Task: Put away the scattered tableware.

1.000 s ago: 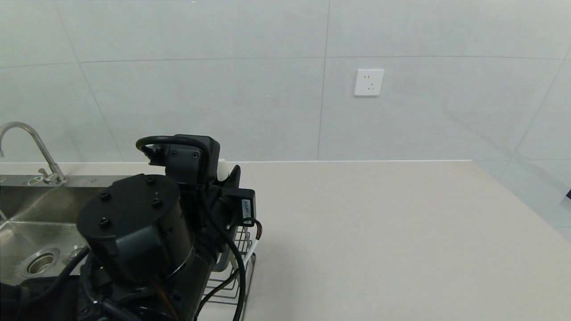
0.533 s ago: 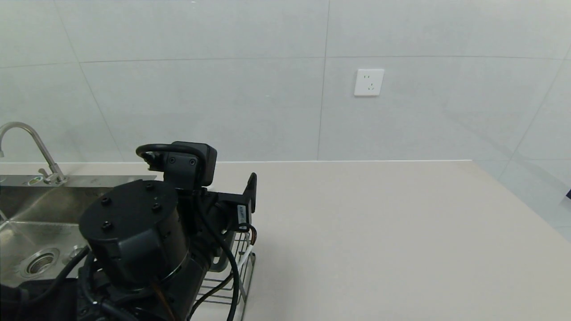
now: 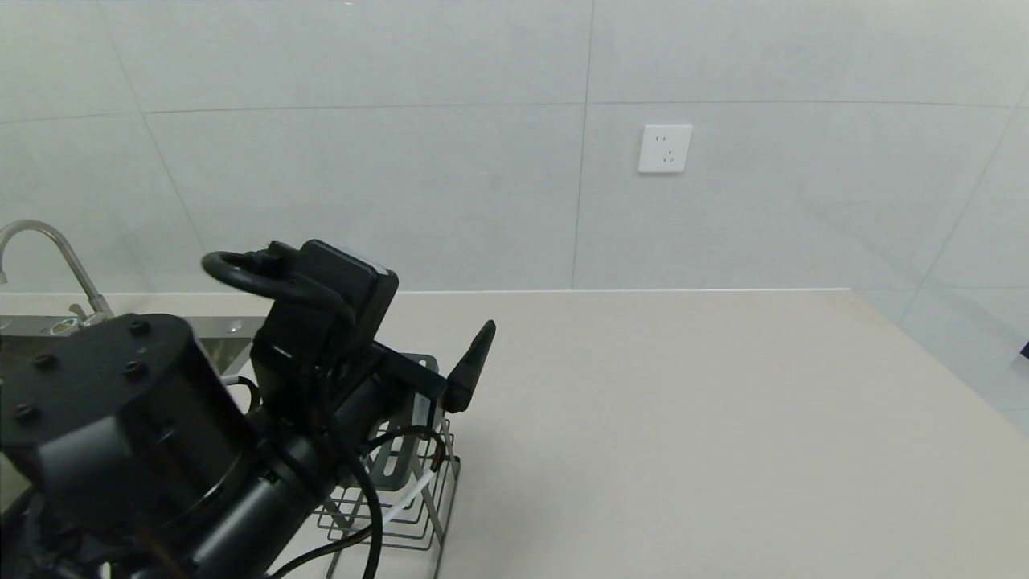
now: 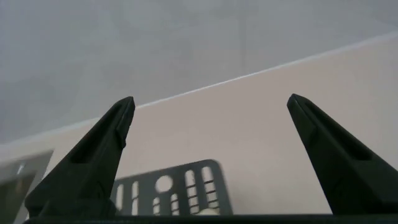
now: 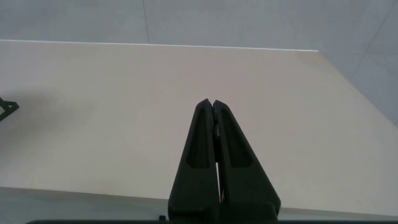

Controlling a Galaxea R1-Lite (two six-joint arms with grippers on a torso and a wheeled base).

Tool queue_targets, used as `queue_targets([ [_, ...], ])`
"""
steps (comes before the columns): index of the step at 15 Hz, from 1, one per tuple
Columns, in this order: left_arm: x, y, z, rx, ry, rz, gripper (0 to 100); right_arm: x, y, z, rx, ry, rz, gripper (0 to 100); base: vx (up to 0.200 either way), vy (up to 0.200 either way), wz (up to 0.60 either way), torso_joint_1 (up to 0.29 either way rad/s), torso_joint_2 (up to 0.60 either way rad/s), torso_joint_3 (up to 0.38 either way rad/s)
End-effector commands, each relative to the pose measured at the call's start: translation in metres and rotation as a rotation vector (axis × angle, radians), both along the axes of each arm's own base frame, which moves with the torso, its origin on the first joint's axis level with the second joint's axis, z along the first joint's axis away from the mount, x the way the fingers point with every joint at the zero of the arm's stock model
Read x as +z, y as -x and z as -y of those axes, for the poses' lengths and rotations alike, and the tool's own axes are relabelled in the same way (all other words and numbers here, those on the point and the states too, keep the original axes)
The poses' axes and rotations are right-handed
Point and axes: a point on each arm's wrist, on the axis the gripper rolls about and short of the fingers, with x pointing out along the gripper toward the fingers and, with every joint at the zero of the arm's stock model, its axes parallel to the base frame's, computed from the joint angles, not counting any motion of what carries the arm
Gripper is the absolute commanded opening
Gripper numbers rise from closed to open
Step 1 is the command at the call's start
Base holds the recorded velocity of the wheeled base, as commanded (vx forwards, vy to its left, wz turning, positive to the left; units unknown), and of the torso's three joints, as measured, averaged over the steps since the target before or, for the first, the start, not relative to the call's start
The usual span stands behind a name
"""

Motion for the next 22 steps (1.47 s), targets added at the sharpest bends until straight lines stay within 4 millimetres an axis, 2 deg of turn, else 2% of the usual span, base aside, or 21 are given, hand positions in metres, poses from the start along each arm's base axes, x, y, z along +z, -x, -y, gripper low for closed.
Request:
queue_targets([
  [1,0.01,0.003,-0.023,-0.071,-0.042,0.095,100,0.0,0.0,0.0,0.0,0.0,-0.001,0,0.0,0.0,0.0,0.0,0.0,0.0],
  [3,0.011,-0.003,-0.032,-0.147,-0.096,0.133,100,0.0,0.0,0.0,0.0,-0.001,-0.001,0,0.0,0.0,0.0,0.0,0.0,0.0],
  [4,0.009,-0.009,-0.038,-0.242,-0.125,0.147,100,0.0,0.0,0.0,0.0,-0.001,-0.001,0,0.0,0.0,0.0,0.0,0.0,0.0],
  [7,0.013,-0.007,-0.038,-0.402,-0.112,0.173,100,0.0,0.0,0.0,-0.009,-0.004,-0.001,0,0.0,0.0,0.0,0.0,0.0,0.0],
  [11,0.041,0.0,-0.068,-0.339,0.004,0.08,100,0.0,0.0,0.001,-0.04,-0.007,-0.001,0,0.0,0.0,0.0,0.0,0.0,0.0],
  [12,0.053,0.008,-0.082,-0.306,0.021,0.058,100,0.0,0.0,0.001,-0.04,-0.007,-0.001,0,0.0,0.0,0.0,0.0,0.0,0.0],
  [13,0.054,0.009,-0.083,-0.305,0.025,0.058,100,0.0,0.0,0.001,-0.04,-0.007,-0.001,0,0.0,0.0,0.0,0.0,0.0,0.0],
  [15,0.073,0.038,-0.113,-0.305,0.197,0.054,100,0.0,0.0,0.001,-0.04,-0.007,-0.001,0,0.0,0.0,0.0,0.0,0.0,0.0],
  [16,0.073,0.061,-0.131,-0.292,0.297,0.066,100,0.0,0.0,0.001,-0.04,-0.007,-0.001,0,0.0,0.0,0.0,0.0,0.0,0.0],
  [17,0.073,0.074,-0.139,-0.282,0.336,0.09,100,0.0,0.0,0.001,-0.04,-0.007,-0.001,0,0.0,0.0,0.0,0.0,0.0,0.0],
  [18,0.067,0.105,-0.156,-0.256,0.37,0.17,100,0.0,0.0,0.001,-0.04,-0.007,-0.001,0,0.0,0.0,0.0,0.0,0.0,0.0],
  [19,0.058,0.127,-0.166,-0.221,0.378,0.232,100,0.0,0.0,0.001,-0.04,-0.007,-0.001,0,0.0,0.0,0.0,0.0,0.0,0.0],
  [20,0.042,0.153,-0.175,-0.136,0.376,0.289,100,0.0,0.0,0.001,-0.04,-0.006,-0.001,0,0.0,0.0,0.0,0.0,0.0,0.0],
  [21,0.035,0.161,-0.177,-0.098,0.373,0.297,100,0.0,0.0,0.001,-0.04,-0.006,-0.001,0,0.0,0.0,0.0,0.0,0.0,0.0],
  [22,0.015,0.177,-0.179,-0.038,0.365,0.299,100,0.0,0.0,0.001,-0.04,-0.007,-0.001,0,0.0,0.0,0.0,0.0,0.0,0.0],
])
